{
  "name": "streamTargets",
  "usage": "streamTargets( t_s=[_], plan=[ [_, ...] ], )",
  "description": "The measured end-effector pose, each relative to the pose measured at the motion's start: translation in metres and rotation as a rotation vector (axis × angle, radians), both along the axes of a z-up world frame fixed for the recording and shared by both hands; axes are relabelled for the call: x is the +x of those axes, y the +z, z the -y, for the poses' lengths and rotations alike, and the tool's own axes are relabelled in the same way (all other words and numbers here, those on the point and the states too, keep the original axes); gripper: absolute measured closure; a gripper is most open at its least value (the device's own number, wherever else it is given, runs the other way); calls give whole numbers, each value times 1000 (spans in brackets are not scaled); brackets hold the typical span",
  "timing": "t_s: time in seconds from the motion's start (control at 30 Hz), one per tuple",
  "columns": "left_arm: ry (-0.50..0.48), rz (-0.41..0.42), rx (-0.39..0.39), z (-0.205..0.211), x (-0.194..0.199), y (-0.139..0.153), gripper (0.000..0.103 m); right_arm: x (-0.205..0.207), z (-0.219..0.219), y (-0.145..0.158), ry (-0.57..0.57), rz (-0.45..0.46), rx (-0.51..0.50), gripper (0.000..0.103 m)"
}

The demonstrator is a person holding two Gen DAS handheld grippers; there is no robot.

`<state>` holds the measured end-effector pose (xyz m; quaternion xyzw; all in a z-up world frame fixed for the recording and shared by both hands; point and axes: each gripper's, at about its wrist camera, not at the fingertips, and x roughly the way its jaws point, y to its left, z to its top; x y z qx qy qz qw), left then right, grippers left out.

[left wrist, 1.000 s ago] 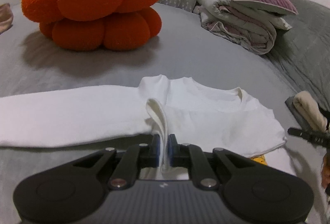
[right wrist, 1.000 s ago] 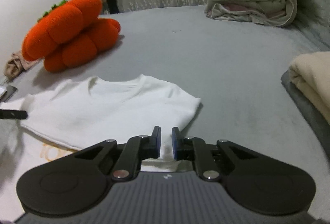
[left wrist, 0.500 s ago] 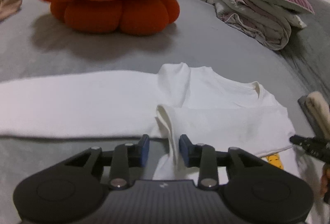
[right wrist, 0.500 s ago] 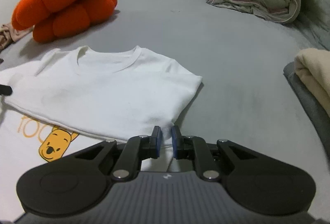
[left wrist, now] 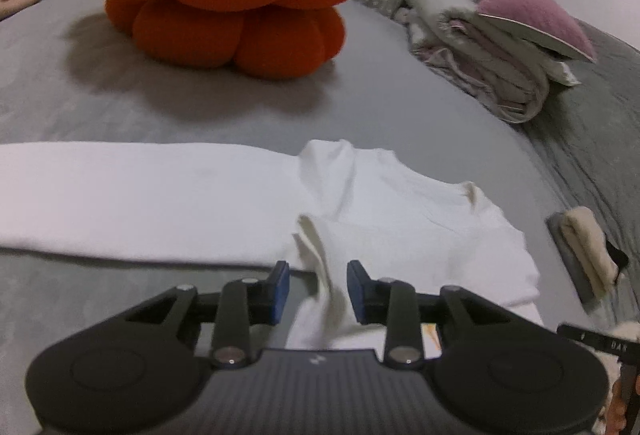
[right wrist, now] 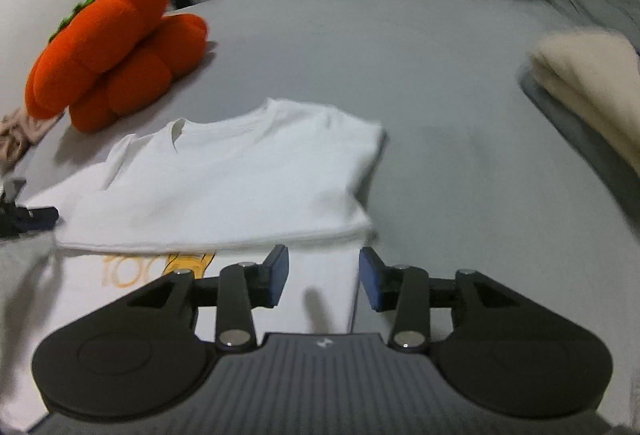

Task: Fold clothes

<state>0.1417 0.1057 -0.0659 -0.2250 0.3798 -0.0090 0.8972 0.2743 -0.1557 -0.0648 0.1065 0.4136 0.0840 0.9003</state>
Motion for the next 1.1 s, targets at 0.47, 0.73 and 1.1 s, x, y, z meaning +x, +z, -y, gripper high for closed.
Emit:
streamTargets(
  t_s=[0.47,0.73,1.1],
  plan=[
    [43,-121,-157,2,-169,-21,46,-222,12,-10,-224,-49,241,60],
    [95,-85,-154,4,-214,-36,46,-244,2,-29,-355,-91,261,80],
    [-1,-85,-58,28,-212,-31,99,-257,-1,-18,-380,-4,202,95]
  ],
)
